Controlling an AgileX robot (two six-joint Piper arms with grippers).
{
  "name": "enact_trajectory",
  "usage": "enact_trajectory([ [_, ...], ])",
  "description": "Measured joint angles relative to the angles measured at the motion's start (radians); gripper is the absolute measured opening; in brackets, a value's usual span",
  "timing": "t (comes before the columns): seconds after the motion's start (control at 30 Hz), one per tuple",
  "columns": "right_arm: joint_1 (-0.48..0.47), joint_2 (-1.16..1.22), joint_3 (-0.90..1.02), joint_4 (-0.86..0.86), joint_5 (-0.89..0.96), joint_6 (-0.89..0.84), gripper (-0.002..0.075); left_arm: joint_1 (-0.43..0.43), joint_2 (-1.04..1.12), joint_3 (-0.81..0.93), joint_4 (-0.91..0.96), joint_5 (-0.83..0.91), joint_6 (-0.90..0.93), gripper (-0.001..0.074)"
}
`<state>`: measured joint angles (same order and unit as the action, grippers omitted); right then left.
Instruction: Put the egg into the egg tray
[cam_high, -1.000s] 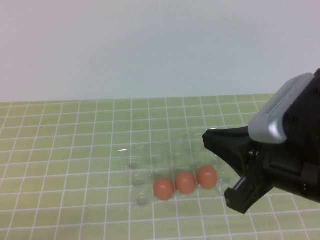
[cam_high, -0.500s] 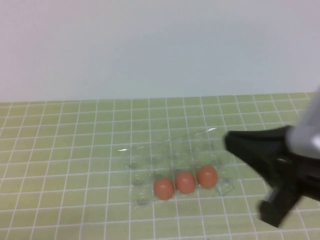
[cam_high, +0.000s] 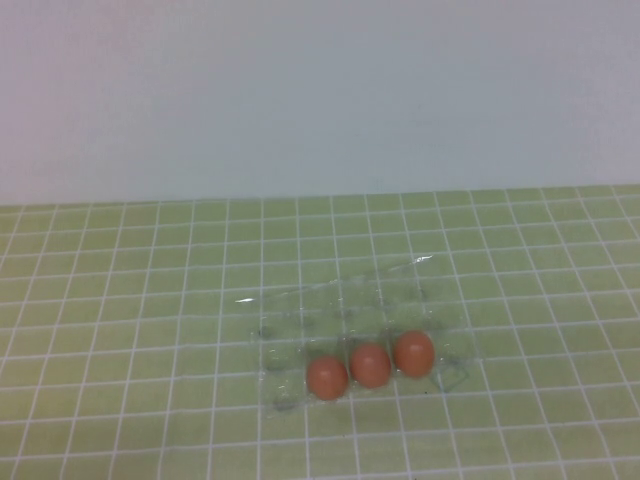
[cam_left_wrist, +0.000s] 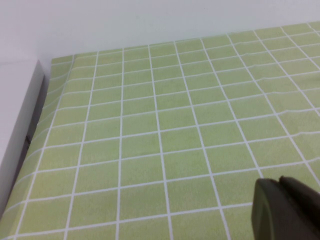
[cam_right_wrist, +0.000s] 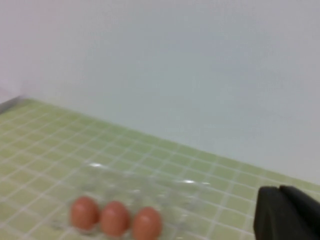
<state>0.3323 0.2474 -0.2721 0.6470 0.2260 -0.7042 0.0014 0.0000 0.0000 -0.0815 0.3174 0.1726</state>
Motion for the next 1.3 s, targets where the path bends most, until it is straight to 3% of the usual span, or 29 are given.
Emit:
enact_trajectory([
  [0.2,-0.129,-0.118,0.069,0.050,-0.002,0.000,-0.0002,0.000,0.000,0.000,0.000,0.000,0.000,-0.0002],
  [0.83,-0.131,-0.123,0.093,0.118,-0.063,0.000,-0.0002,0.000,0.000,0.000,0.000,0.000,0.000,-0.0002],
  [1.03,-0.131,-0.123,0.142,-0.005,-0.057,0.101,-0.0002,0.000,0.000,0.000,0.000,0.000,0.001,-0.0001],
  [1.3,-0.169,-0.123,0.238,-0.315,-0.071,0.345,-0.0002,0.000,0.000,0.000,0.000,0.000,0.001,-0.0002],
])
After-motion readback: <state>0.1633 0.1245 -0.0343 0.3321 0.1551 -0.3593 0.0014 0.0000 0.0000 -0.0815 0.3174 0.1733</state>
